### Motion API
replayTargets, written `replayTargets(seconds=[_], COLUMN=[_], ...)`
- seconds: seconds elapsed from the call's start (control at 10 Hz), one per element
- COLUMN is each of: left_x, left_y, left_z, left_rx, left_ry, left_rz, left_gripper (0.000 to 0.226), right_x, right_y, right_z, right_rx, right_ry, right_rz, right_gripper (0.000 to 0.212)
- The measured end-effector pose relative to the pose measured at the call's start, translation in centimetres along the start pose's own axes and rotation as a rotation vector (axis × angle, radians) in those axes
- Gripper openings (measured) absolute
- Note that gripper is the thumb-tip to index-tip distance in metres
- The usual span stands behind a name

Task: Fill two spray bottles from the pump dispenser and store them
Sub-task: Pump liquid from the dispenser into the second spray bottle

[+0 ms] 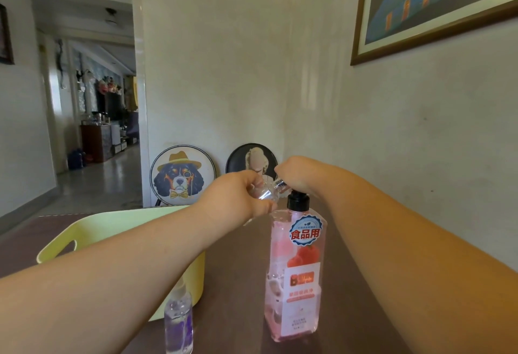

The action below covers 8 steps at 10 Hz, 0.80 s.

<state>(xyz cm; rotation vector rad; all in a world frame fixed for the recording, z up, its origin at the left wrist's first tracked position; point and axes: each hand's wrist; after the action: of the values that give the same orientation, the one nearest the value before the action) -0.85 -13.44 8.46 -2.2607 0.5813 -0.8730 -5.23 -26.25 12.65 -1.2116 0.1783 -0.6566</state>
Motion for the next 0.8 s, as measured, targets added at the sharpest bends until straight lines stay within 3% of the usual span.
replayTargets(seconds=[0.1,0.2,0.4,0.6,0.8], left_x=[-0.2,-0.1,-0.2,-0.3,-0.2], left_y=[-0.2,-0.9,-0.3,-0.8,-0.3], left_z=[-0.1,-0.7,-0.2,-0.7,-0.4], left_rx=[-0.024,-0.010,0.012,0.001,0.019], left_ry=[-0.009,0.012,0.006,0.007,0.007], left_rz=[-0.005,-0.034,-0.001,-0.032,-0.009], left_gripper=[0.044,0.041,0.042,0.046,0.046], right_x=[-0.7,0.6,-0.3,0.3,0.2], right_y=[0.1,-1.2,0.1,-1.1,-0.4], right_z=[0.2,0.2,0.2,0.0,-0.3], right_rx=[-0.213,0.052,-0.198,0.129,0.100], right_ry=[-0.085,-0.027,-0.085,-0.019,-0.013], right_rz=[0.003,-0.033,0.005,0.030,0.018], right_gripper=[0.029,0.033,0.030,0.034,0.034])
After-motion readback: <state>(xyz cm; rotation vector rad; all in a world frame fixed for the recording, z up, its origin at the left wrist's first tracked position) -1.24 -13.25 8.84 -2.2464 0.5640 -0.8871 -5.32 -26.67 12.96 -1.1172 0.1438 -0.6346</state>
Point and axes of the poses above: each hand's wrist, its own x-axis towards the middle knuckle, its own y-axis out of the palm, z = x × y, and after that the axes turned 4 degrees about -z, right-handed
